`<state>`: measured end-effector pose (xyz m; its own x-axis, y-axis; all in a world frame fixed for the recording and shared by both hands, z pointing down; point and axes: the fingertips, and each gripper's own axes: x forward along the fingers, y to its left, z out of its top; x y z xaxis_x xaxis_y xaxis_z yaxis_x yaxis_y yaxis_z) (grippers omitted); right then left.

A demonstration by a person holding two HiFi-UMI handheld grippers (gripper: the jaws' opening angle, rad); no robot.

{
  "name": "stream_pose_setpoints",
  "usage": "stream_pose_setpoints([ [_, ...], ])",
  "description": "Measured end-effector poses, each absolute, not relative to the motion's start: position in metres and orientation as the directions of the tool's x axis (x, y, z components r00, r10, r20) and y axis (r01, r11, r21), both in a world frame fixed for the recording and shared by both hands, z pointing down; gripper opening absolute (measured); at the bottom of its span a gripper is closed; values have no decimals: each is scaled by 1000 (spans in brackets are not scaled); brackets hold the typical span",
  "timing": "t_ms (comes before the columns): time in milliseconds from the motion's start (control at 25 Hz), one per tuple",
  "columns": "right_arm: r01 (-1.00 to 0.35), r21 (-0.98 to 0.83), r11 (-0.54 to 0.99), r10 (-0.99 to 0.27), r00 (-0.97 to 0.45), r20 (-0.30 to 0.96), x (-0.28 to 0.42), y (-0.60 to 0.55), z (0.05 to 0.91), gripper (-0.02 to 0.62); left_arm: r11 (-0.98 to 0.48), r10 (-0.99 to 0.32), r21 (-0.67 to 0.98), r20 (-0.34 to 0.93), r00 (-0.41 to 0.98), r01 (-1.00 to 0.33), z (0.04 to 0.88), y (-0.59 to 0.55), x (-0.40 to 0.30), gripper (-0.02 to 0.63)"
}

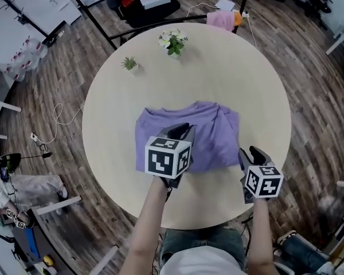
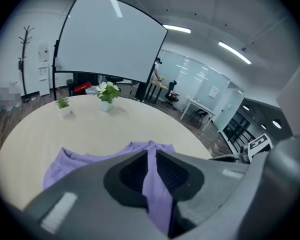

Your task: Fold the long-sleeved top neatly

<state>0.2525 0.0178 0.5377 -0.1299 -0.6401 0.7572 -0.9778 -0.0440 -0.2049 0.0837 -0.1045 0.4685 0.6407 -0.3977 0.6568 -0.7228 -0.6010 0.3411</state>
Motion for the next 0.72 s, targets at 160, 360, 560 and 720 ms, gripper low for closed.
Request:
stream_pose_setpoints([
  [160, -971, -230, -58, -636, -142, 759, 251, 28, 542, 198, -646, -324, 362, 666, 671, -672, 466, -113, 124, 110],
  [360, -966, -250, -65, -625, -156, 765, 248, 36, 548, 200, -679, -236, 387, 690, 685, -624, 478, -119, 172, 157],
  [560, -957, -280, -71, -618, -178, 765, 243, 36, 555, 213, -712, -151, 384, 734, 662, -588, 505, -122, 202, 188],
  [720, -952, -296, -80, -600, -190, 777, 243, 38, 563, 215, -719, -85, 399, 762, 642, -569, 527, -126, 216, 199],
])
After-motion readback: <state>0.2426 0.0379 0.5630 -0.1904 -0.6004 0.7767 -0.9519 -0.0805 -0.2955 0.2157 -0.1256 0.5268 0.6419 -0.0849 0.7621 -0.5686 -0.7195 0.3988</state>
